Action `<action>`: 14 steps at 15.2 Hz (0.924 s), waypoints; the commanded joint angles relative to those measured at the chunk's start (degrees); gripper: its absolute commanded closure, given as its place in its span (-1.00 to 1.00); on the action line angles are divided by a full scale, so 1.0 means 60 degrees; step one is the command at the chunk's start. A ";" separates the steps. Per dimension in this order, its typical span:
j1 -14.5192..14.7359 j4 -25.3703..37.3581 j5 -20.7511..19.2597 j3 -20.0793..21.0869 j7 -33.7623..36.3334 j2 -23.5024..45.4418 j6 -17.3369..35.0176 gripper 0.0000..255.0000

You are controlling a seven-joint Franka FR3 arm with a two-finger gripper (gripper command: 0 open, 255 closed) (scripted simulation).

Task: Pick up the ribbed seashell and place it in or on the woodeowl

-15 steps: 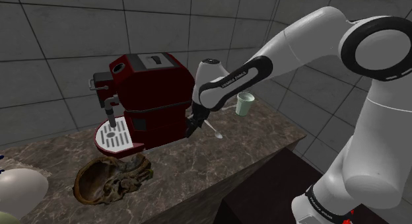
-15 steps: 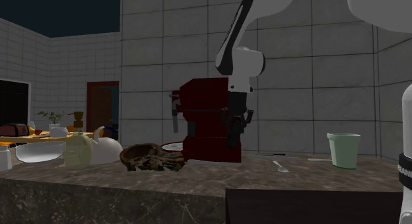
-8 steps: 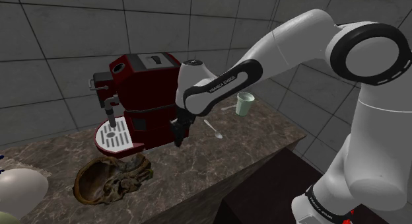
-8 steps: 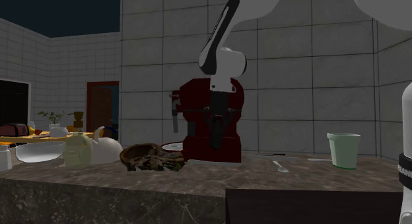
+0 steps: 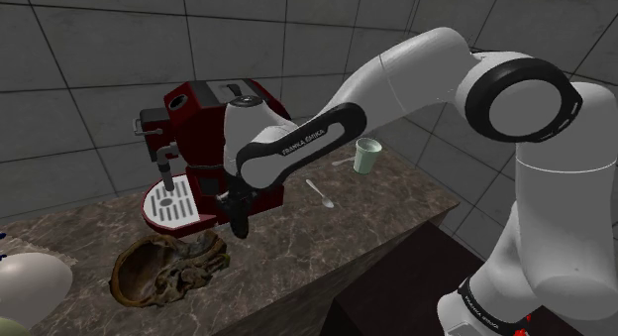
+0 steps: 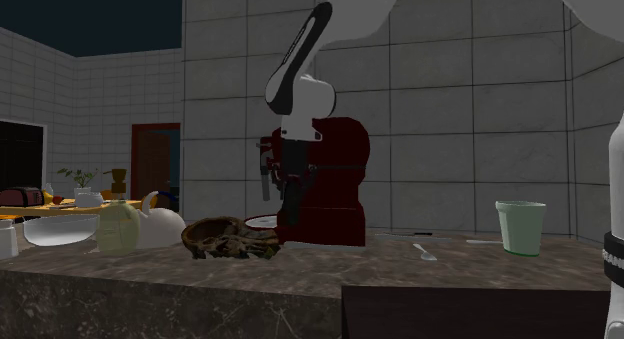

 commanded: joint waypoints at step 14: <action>0.2090 0.5765 -0.0546 -0.0022 0.1882 0.3560 -0.2194 1.00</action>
